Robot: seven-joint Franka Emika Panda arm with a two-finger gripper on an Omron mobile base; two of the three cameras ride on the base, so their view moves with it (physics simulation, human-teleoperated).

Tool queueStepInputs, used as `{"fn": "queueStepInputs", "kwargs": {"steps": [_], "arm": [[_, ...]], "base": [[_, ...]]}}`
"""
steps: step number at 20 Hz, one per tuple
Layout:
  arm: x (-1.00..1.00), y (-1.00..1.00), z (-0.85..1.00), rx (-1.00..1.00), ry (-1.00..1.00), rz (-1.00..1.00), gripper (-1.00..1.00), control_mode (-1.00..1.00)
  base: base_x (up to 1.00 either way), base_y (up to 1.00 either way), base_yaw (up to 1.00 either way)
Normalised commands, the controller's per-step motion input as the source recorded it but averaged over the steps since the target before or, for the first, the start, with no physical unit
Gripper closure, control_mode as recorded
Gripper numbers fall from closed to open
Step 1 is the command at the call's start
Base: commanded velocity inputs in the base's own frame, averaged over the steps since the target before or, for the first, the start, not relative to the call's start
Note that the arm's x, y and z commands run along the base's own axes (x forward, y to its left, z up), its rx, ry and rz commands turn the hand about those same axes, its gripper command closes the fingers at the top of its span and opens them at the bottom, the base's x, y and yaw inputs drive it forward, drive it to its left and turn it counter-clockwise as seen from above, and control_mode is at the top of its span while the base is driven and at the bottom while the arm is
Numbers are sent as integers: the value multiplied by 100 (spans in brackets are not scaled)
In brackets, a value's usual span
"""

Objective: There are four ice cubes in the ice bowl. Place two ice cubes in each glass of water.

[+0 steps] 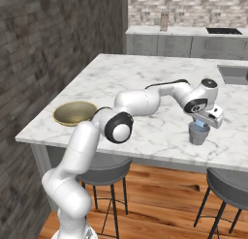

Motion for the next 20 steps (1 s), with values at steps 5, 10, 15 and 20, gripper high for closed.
{"fn": "queueStepInputs", "kwargs": {"steps": [5, 10, 15, 20], "arm": [[17, -3, -22, 0, 0, 0, 100, -100], [16, -26, -15, 0, 0, 0, 100, -100], [25, -15, -2, 0, 0, 0, 100, -100], [33, 0, 0, 0, 0, 0, -100, -100]], "base": [[0, 0, 0], [0, 0, 0], [0, 0, 0], [0, 0, 0]]}}
